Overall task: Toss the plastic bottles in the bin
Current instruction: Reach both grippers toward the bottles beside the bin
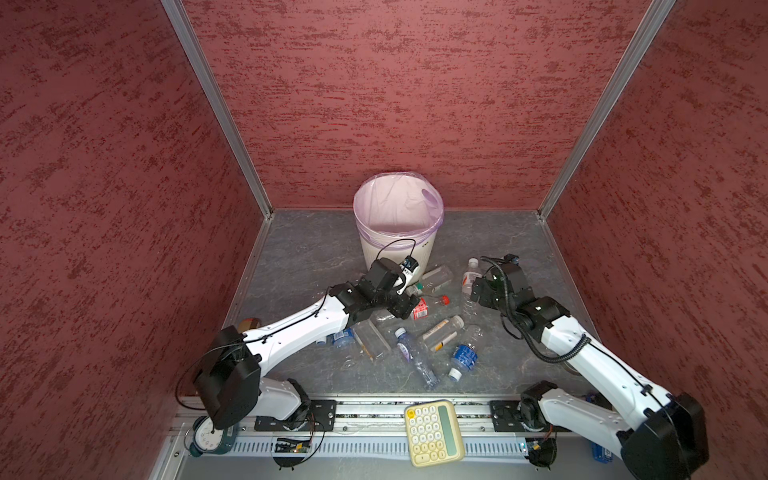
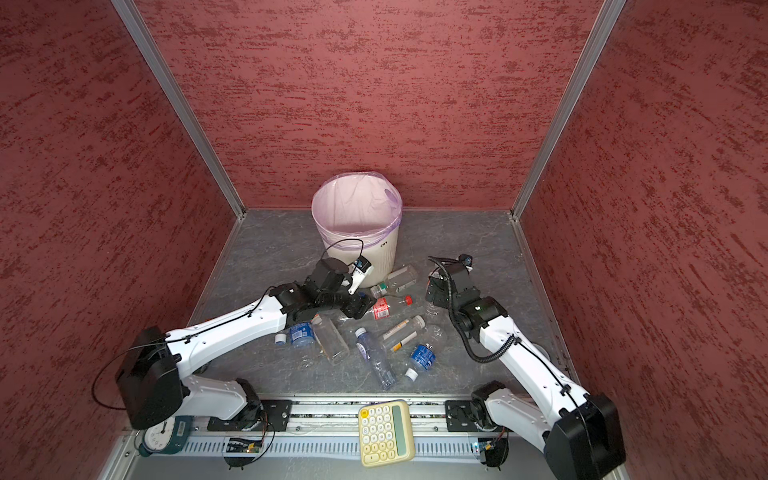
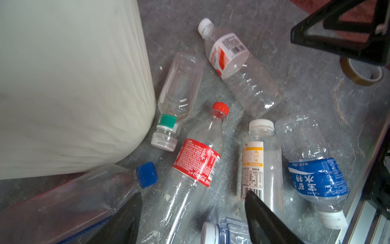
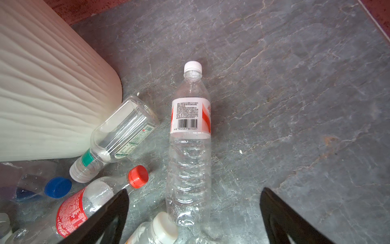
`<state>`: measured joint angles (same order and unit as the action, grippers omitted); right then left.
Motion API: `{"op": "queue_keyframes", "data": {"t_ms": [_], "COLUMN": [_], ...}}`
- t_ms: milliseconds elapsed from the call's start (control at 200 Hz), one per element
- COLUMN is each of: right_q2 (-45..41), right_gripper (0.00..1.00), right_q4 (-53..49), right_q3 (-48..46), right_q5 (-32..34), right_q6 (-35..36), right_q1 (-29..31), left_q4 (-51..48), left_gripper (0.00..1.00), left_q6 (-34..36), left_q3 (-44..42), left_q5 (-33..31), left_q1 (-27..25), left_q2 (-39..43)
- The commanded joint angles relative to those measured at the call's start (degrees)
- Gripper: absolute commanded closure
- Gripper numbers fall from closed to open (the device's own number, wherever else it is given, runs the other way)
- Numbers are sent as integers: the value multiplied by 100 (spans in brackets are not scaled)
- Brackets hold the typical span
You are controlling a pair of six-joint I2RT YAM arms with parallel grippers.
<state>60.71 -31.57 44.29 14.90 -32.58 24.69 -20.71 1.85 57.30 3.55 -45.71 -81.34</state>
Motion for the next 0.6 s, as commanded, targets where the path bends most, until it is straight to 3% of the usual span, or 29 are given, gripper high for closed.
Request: {"op": "queue_keyframes", "data": {"t_ms": [0, 596], "right_q2": [19, 222], "right_gripper": [3, 2], "right_q4": [14, 116], "right_q3": [-105, -246], "right_q5": [-161, -290], "right_q6": [-30, -4], "right_q1": [41, 39], "left_q4": [-414, -1091], "left_gripper": [22, 24], "left_q6": [289, 695], "left_q3": [235, 1148], "left_q5": [255, 465], "left_q1": [-69, -126], "left_q2": [-287, -1827]}}
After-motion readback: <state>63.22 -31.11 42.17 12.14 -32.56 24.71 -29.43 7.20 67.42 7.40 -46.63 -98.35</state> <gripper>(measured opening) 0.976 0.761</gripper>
